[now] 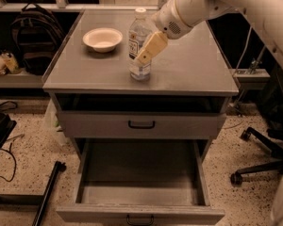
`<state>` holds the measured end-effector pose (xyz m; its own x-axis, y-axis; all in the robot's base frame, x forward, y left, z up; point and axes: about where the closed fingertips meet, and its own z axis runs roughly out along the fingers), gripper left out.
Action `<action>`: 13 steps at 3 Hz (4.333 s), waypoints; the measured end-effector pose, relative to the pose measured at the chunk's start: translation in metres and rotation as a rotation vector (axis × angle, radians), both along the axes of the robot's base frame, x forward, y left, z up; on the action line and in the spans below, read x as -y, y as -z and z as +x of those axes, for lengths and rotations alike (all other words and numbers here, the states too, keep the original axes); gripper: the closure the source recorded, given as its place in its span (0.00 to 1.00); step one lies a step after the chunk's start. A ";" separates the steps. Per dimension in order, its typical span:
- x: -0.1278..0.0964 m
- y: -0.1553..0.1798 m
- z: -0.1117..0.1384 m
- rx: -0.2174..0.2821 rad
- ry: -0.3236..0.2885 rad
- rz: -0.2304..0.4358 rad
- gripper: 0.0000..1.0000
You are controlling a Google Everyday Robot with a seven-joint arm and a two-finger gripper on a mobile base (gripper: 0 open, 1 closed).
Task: Place blue plastic bottle into middle drawer
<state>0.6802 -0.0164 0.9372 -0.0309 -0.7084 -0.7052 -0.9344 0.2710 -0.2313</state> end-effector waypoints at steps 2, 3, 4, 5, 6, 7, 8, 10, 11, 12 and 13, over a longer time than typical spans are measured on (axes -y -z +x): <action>-0.023 0.007 0.020 0.019 -0.025 0.057 0.00; -0.023 0.007 0.020 0.019 -0.025 0.057 0.19; -0.023 0.007 0.020 0.019 -0.025 0.057 0.41; -0.023 0.007 0.020 0.019 -0.025 0.057 0.66; -0.023 0.007 0.020 0.019 -0.025 0.057 0.89; -0.024 0.007 0.019 0.019 -0.026 0.057 1.00; -0.025 -0.007 0.003 0.014 -0.081 0.059 1.00; -0.017 -0.057 -0.075 0.023 -0.243 0.064 1.00; -0.017 -0.057 -0.075 0.023 -0.243 0.064 1.00; -0.020 -0.043 -0.091 0.002 -0.259 0.048 1.00; -0.018 -0.030 -0.128 -0.022 -0.230 0.046 1.00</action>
Offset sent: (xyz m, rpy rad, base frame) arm 0.0330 0.0302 -0.0064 0.0922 -0.0405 0.0254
